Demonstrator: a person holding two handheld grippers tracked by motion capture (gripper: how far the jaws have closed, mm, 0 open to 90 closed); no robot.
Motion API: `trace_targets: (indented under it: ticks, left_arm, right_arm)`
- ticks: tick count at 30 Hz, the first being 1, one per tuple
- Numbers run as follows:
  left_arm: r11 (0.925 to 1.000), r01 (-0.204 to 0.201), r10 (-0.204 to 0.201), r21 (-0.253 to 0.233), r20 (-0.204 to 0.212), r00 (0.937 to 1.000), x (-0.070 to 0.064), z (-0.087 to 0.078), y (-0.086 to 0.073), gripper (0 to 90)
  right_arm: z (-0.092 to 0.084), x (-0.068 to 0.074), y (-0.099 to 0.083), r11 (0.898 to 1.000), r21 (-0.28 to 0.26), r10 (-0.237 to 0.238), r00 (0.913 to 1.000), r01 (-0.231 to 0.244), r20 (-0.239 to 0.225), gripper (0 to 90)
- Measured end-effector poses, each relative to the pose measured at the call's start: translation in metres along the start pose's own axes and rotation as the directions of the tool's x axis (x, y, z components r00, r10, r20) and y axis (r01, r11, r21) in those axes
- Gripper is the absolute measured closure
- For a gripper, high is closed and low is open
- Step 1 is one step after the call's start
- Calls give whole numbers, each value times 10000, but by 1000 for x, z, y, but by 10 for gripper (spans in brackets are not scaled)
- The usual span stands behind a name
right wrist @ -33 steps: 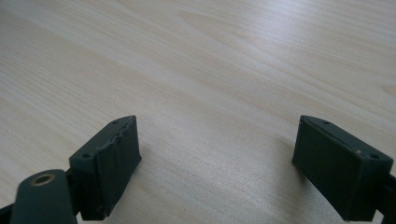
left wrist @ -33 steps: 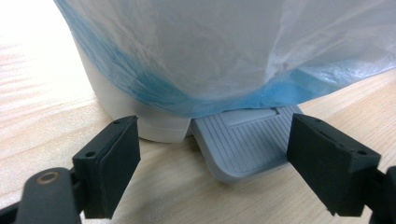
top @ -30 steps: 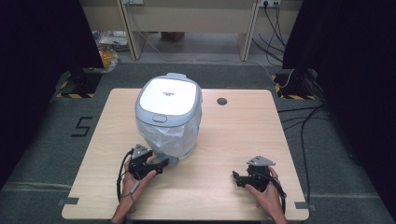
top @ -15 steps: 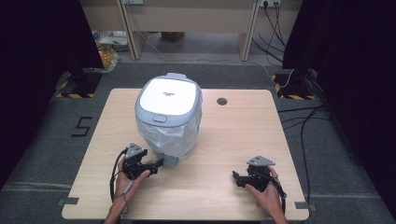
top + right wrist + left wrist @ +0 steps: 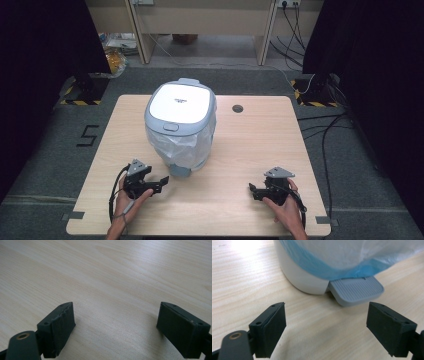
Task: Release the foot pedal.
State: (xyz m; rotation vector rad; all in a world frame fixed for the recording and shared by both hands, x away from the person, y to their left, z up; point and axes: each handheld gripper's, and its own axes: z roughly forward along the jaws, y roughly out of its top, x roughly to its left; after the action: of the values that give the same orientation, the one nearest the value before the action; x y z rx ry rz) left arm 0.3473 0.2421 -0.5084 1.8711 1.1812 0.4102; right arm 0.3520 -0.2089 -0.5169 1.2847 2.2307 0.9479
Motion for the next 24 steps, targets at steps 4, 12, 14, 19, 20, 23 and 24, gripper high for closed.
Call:
trace_targets:
  ticks: [4,12,14,19,20,23,24]
  left_arm:
    - [9997,-138,139,221,-39,9999,-1,-3,-5,155]
    - [9977,-473,480,491,-136,9988,-3,-10,-17,156]
    - [9974,-476,480,546,-67,9988,-4,-12,-19,156]
    - [9936,-735,745,854,-83,9972,-6,-15,-26,156]
    - [9928,-778,791,915,-106,9968,-7,-15,-28,155]
    - [9894,-1026,1045,1032,-130,9944,-9,-16,-33,150]
    - [9885,-1085,1110,1050,-182,9937,-9,-17,-34,150]
  right_arm:
    - [0,0,0,10000,-3,-11,10000,11,3,146]
    - [0,0,0,10000,-3,-4,10000,4,0,146]
    - [0,0,0,10000,-2,-4,10000,4,1,146]
    - [0,0,0,10000,0,-2,10000,2,1,146]
    - [0,0,0,10000,-4,-2,10000,2,0,146]
    - [0,0,0,10000,-1,-5,10000,5,0,146]
    - [0,0,0,10000,-1,-4,10000,4,1,146]
